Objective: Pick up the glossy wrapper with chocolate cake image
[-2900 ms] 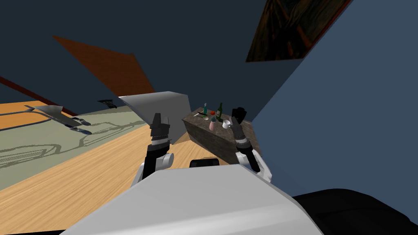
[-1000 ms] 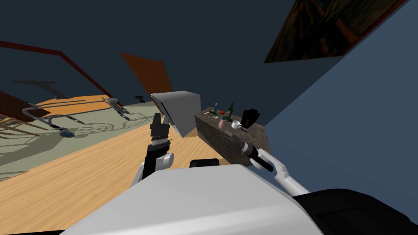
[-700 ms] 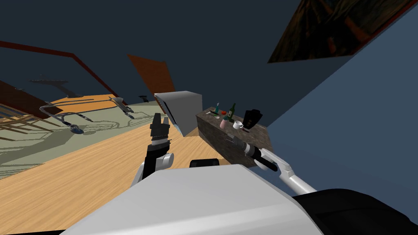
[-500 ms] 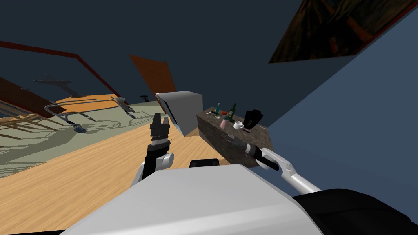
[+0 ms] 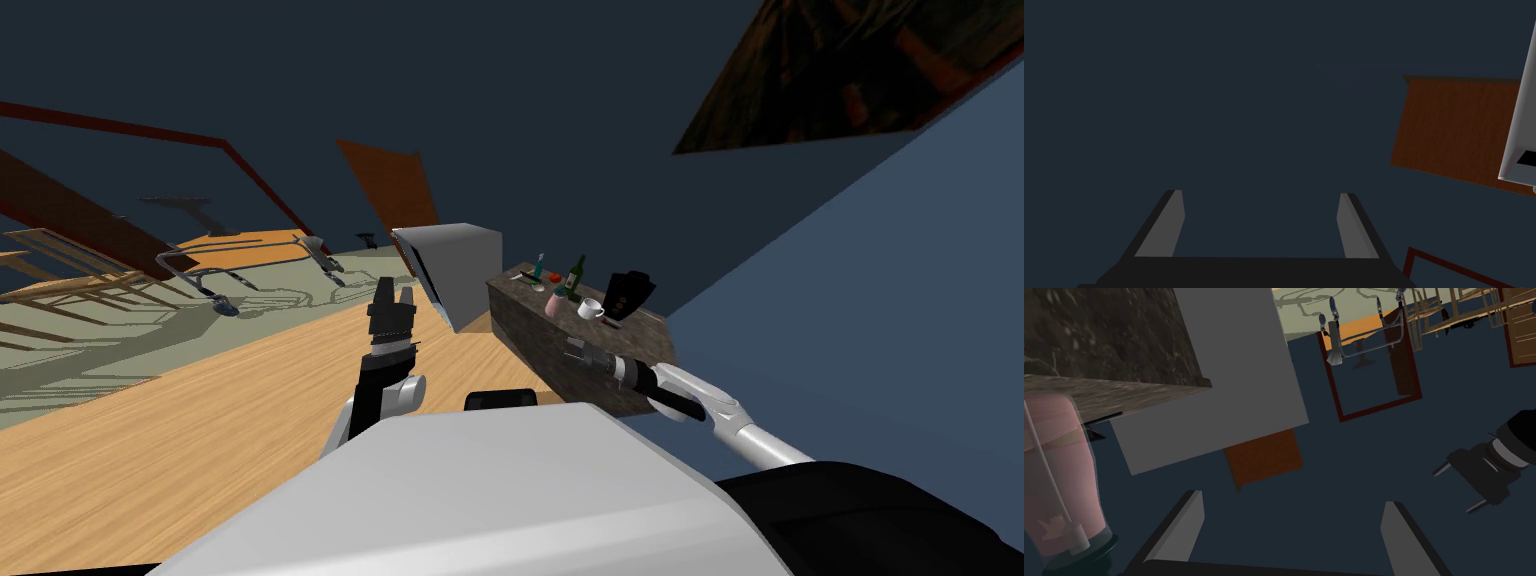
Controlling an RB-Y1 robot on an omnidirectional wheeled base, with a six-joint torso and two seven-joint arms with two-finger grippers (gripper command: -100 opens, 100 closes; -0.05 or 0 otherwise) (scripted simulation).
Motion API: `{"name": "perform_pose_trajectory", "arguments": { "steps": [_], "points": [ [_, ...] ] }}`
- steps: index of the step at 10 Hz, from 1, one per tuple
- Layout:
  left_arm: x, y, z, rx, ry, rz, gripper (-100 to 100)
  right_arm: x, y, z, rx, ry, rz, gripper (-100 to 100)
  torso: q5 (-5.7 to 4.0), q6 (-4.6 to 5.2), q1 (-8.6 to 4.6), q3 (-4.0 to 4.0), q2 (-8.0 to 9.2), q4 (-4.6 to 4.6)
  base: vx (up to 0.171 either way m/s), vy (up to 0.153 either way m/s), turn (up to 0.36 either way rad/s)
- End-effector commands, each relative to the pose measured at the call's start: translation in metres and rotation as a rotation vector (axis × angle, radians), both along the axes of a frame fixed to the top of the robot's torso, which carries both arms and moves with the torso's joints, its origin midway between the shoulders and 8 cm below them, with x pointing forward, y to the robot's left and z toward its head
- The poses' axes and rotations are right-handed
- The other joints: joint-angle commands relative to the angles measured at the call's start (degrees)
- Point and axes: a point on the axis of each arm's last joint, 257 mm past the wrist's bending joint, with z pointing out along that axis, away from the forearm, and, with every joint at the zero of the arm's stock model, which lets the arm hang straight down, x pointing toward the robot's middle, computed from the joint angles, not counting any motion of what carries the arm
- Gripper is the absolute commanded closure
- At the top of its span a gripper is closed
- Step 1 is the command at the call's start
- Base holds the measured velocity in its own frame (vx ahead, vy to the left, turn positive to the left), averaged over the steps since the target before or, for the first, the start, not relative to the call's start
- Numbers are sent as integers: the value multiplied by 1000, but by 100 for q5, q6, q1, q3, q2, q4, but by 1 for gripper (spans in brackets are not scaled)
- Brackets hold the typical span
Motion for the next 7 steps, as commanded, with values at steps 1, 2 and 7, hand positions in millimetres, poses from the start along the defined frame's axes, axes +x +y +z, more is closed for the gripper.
{"name": "perform_pose_trajectory", "arguments": {
  "steps": [1,2,7],
  "points": [
    [0,0,0,0,0,0,0,0,-12,-7,-51,20,13,-100,0,0,0,0,0,0,4,13,67],
    [0,0,0,0,0,0,0,-6,-30,-22,-104,56,11,-100,0,2,-1,-1,-2,0,8,16,114],
    [0,0,0,0,0,0,0,-20,-89,-45,-290,147,25,-100,-1,1,-3,-5,-8,-2,16,8,86]
  ]
}}
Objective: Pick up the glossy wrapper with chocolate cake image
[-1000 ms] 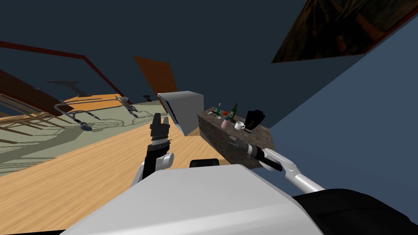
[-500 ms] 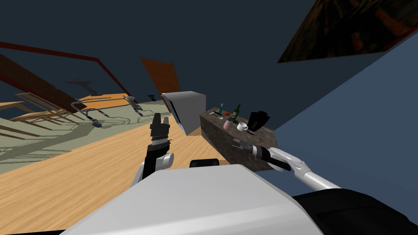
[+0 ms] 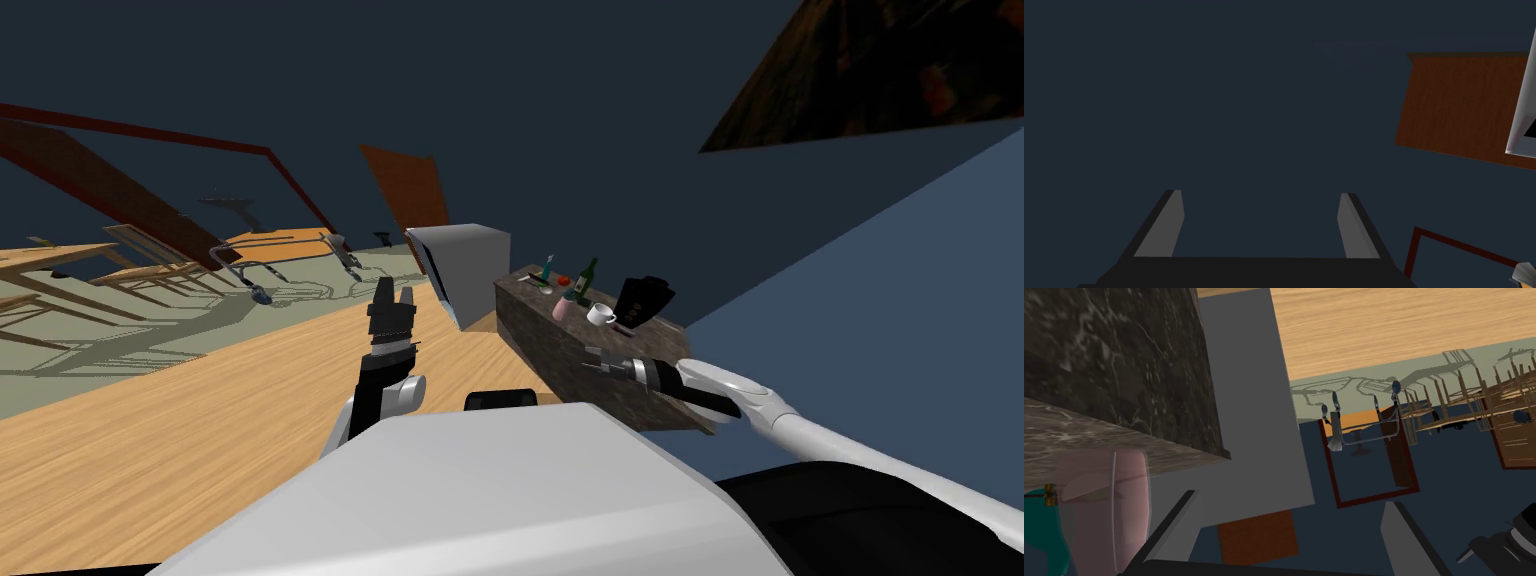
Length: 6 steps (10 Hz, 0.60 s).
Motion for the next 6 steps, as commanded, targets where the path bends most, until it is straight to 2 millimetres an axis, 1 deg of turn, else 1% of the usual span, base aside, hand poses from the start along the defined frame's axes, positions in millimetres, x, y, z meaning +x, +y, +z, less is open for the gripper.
{"name": "perform_pose_trajectory", "arguments": {
  "steps": [1,2,3,4,5,6],
  "points": [
    [0,0,0,0,0,0,0,-7,-29,-12,-80,46,-11,-100,0,0,0,0,0,0,31,4,133],
    [0,0,0,0,0,0,0,-7,-34,-10,-98,49,-2,-100,0,-3,0,-2,-4,-1,31,-2,63],
    [0,0,0,0,0,0,0,-15,-57,-18,-160,87,-10,-100,-1,1,-1,-2,-4,-1,38,-4,93],
    [0,0,0,0,0,0,0,-14,-63,-16,-175,90,-9,-100,-2,-1,-4,-4,-7,-2,35,-8,57],
    [0,0,0,0,0,0,0,-23,-89,-23,-237,129,-25,-100,-1,1,-3,-3,-5,-1,50,-17,133],
    [0,0,0,0,0,0,0,-23,-92,-21,-250,130,-19,-100,-1,-2,-6,-5,-10,-2,39,-20,60]
  ]
}}
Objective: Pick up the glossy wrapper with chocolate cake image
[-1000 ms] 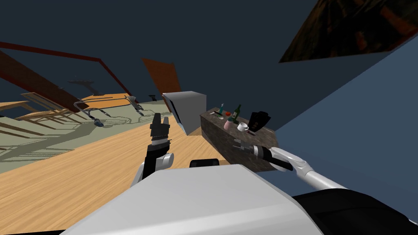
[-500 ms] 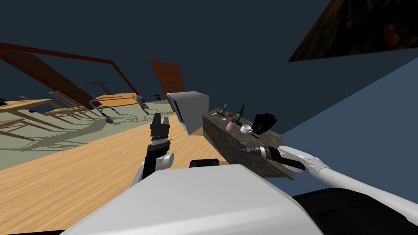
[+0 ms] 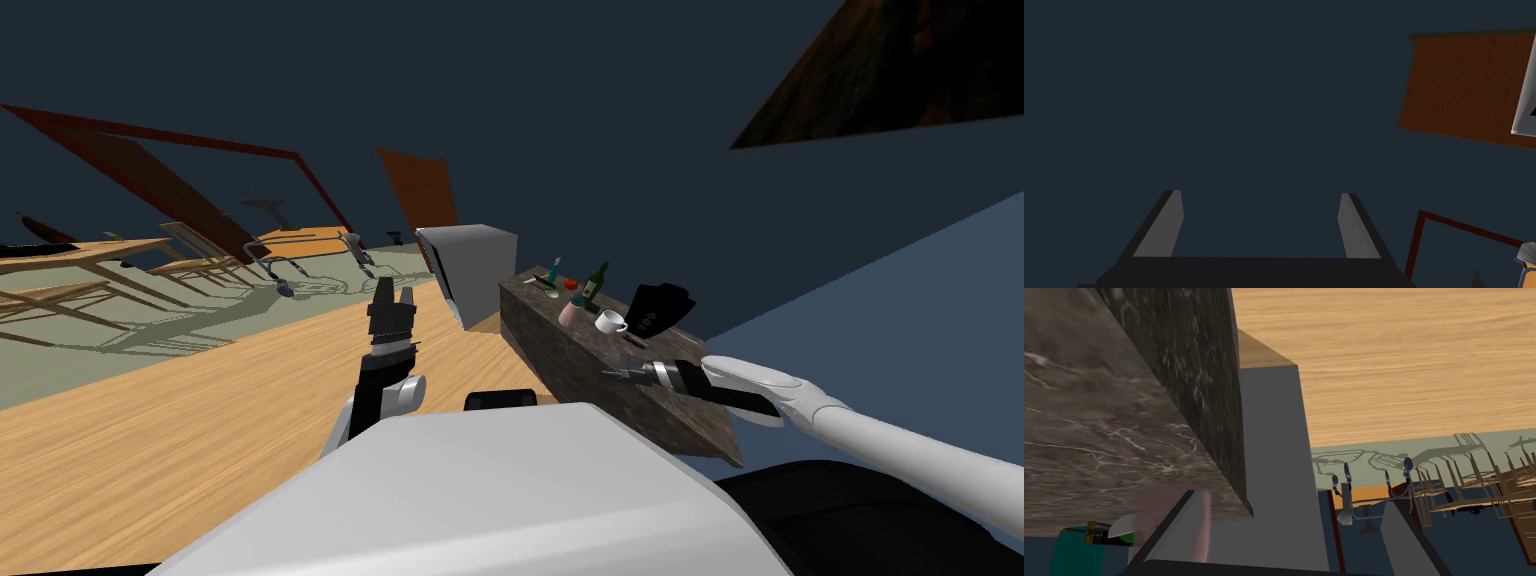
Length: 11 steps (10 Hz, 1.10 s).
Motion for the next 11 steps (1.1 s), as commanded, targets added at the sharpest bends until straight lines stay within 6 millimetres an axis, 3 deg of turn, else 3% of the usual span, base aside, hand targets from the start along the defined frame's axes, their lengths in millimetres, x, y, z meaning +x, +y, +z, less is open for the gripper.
{"name": "perform_pose_trajectory", "arguments": {
  "steps": [1,2,3,4,7,8,11],
  "points": [
    [0,0,0,0,0,0,0,-8,-32,-4,-80,44,-9,-100,0,0,0,0,0,0,47,-10,94],
    [0,0,0,0,0,0,0,-8,-36,-3,-88,46,-13,-100,1,-2,1,-2,-3,-1,43,-13,58],
    [0,0,0,0,0,0,0,-18,-62,-6,-150,82,-30,-100,1,1,2,0,-1,0,60,-18,105],
    [0,0,0,0,0,0,0,-17,-64,-4,-158,83,-26,-100,1,-2,1,-3,-7,-1,49,-20,66],
    [0,0,0,0,0,0,0,-47,-138,1,-339,187,-74,-100,0,-2,-6,-11,-20,-4,96,-39,134],
    [0,0,0,0,0,0,0,-46,-140,2,-344,187,-71,-100,-1,-4,-9,-17,-30,-7,89,-42,67],
    [0,0,0,0,0,0,0,-81,-195,9,-479,282,-117,-100,-1,-1,-7,-14,-24,-5,106,-43,123]
  ]
}}
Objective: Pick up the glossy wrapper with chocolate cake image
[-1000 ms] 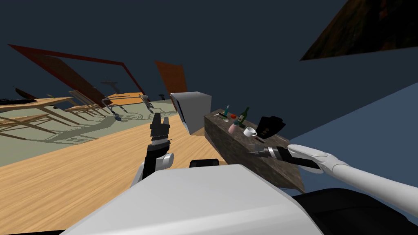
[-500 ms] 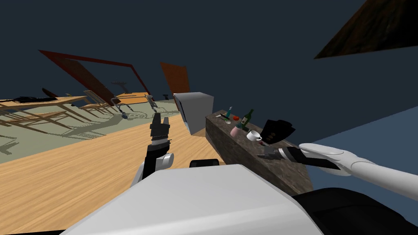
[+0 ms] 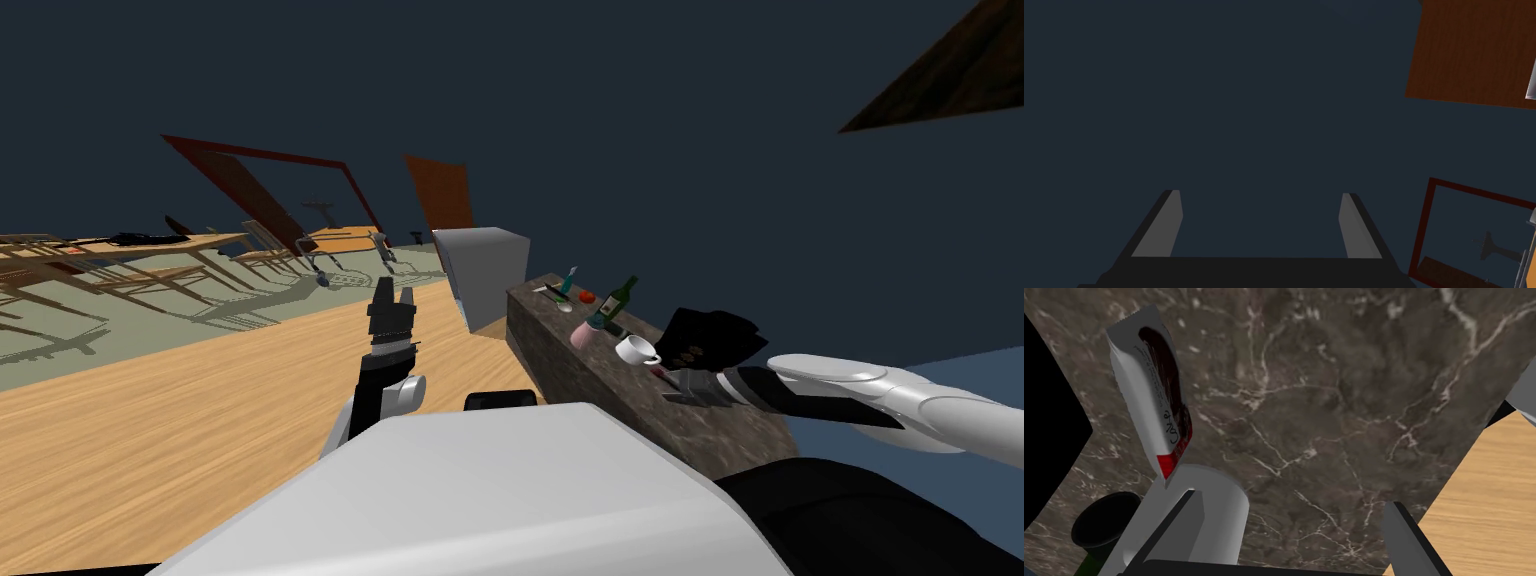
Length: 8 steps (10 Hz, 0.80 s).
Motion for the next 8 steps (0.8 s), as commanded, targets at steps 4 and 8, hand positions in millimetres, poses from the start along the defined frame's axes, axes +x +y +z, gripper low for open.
{"name": "perform_pose_trajectory", "arguments": {
  "steps": [4,8],
  "points": [
    [0,0,0,0,0,0,0,-46,-40,-4,-95,102,-63,-100,-5,2,-11,-5,-8,-2,123,-65,99],
    [0,0,0,0,0,0,0,-67,-47,-11,-109,140,-86,0,3,5,20,16,30,6,58,-17,36]
  ]
}}
